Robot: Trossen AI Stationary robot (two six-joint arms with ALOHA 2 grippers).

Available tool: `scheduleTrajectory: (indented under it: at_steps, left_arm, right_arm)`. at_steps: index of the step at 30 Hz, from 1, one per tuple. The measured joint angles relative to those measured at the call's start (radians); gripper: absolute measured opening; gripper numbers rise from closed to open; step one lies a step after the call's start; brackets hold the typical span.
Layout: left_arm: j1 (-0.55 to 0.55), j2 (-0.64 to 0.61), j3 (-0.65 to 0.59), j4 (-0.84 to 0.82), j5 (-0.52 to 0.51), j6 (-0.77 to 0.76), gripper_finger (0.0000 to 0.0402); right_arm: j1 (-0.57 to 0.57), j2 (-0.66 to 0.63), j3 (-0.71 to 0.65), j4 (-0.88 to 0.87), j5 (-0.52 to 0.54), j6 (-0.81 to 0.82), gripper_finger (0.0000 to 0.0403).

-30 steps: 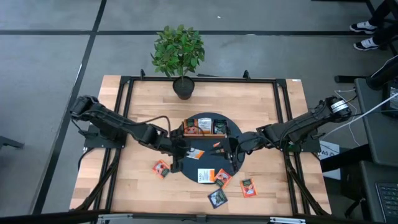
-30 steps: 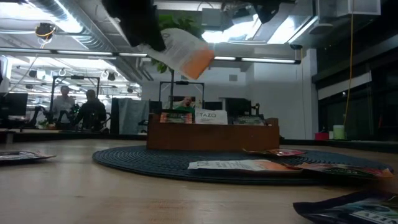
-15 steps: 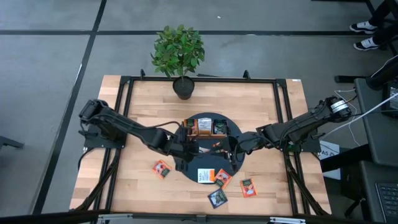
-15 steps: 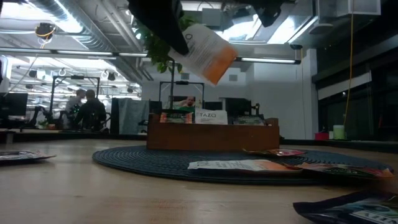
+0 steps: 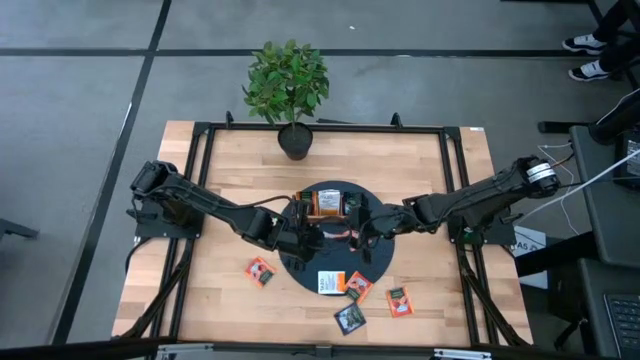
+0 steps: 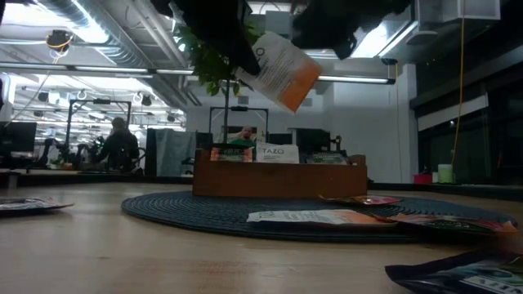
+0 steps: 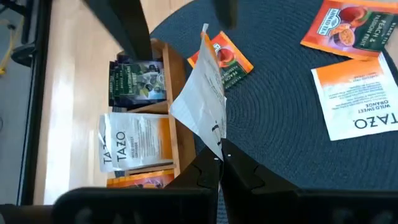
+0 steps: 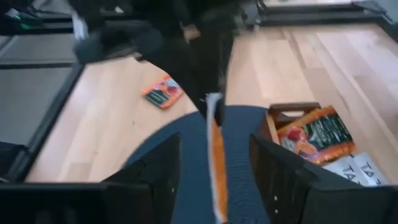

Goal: Pick & Place Tea
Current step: Put the white tea bag into the middle of the wooden organizer

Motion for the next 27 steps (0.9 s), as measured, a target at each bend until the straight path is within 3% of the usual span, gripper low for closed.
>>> scheduleTrajectory:
  at_steps: [7, 15, 27]
  left_arm:
    - [0.000, 0.000, 0.000, 0.009, -0.004, 0.002, 0.0002]
    - [0.002, 0.015, 0.001, 0.024, -0.014, 0.005, 0.0003]
    - [0.021, 0.047, -0.001, 0.060, -0.032, 0.060, 0.0003]
  right_arm:
    - [-0.023, 0.035, 0.000, 0.054, 0.001, -0.077, 0.0192]
    - [-0.024, 0.035, 0.000, 0.073, -0.001, -0.060, 0.0191]
    - [-0.023, 0.052, 0.000, 0.055, -0.020, -0.046, 0.0148]
